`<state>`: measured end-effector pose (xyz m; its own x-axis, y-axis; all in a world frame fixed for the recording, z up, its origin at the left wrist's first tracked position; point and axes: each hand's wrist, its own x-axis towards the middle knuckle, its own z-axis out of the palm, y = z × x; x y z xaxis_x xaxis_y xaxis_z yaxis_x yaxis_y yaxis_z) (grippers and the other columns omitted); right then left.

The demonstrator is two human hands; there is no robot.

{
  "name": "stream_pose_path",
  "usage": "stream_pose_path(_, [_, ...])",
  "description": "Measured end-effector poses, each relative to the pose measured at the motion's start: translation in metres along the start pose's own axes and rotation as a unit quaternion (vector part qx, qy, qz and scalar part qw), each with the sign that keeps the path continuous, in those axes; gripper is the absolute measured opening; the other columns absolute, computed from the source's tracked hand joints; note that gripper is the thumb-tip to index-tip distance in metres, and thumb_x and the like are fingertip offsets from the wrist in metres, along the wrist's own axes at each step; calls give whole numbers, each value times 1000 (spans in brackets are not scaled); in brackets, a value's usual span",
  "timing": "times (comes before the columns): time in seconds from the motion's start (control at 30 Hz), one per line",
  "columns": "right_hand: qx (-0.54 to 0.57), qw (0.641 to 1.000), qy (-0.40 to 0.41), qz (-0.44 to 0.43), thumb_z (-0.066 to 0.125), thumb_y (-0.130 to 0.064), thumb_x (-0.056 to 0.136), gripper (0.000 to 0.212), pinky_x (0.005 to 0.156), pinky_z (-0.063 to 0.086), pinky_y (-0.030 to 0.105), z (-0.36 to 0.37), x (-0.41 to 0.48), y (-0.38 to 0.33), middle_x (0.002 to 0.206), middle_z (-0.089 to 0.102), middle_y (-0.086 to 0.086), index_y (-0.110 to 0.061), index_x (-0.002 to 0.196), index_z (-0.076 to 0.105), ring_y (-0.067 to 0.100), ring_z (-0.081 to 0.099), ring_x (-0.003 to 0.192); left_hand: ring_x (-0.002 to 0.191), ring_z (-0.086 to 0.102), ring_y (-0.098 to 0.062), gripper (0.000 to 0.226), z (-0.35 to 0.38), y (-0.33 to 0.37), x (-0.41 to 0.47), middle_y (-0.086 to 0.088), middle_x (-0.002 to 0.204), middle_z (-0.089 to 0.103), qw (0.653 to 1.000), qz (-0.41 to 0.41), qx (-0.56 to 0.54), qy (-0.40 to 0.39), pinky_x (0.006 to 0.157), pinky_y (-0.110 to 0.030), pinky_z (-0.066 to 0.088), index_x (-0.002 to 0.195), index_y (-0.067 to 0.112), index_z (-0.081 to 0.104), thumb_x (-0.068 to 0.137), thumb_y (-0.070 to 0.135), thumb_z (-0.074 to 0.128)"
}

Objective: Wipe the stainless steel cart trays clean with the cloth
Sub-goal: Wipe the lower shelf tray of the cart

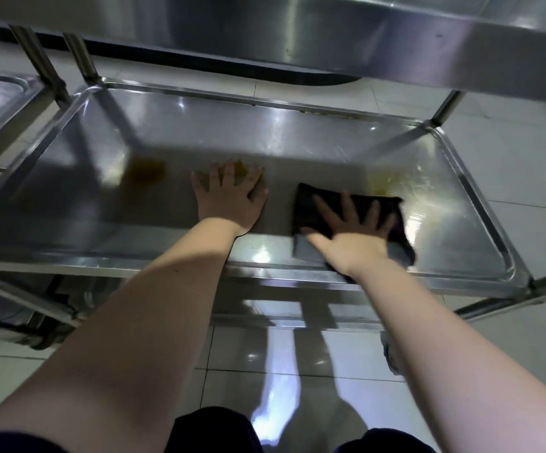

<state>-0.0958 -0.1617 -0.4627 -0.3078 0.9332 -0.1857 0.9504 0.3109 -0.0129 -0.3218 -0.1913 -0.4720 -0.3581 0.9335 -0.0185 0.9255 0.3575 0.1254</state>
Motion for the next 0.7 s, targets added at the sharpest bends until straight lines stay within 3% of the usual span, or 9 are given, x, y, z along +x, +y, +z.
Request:
stream_pose_path(0.13, [5,996,13,-85,7,-95,69,77,107,-16,68,7,-11,-45,162,-13,-14,-68,140,-7,45,-15,145,150,-2,-34,52,1,-7,1,-1,165,3,1000,4,-6,3,115,-64,-3,151,53,6,100,58,14])
stream_pose_path(0.4, [6,998,-22,55,10,-94,69,78,111,-11,67,-5,-6,75,162,-12,-18,-67,141,-5,40,-13,148,151,-3,-32,56,-6,-4,-3,2,165,1,1000,14,1,-16,115,-64,-1,152,50,7,98,63,13])
stream_pose_path(0.57, [6,999,-9,44,2,-95,62,83,109,-11,68,-2,-6,70,162,-13,-17,-67,140,-8,42,-14,147,151,-3,-30,54,-10,7,5,2,165,8,999,33,-4,8,116,-62,1,154,37,21,101,52,26])
stream_pose_path(0.7, [14,999,-6,40,1,-95,60,84,109,-12,69,-3,-6,72,162,-12,-17,-68,139,-9,41,-15,147,151,-1,-28,53,-6,58,9,1,165,8,996,89,-19,-8,117,-55,-1,154,36,23,102,50,26])
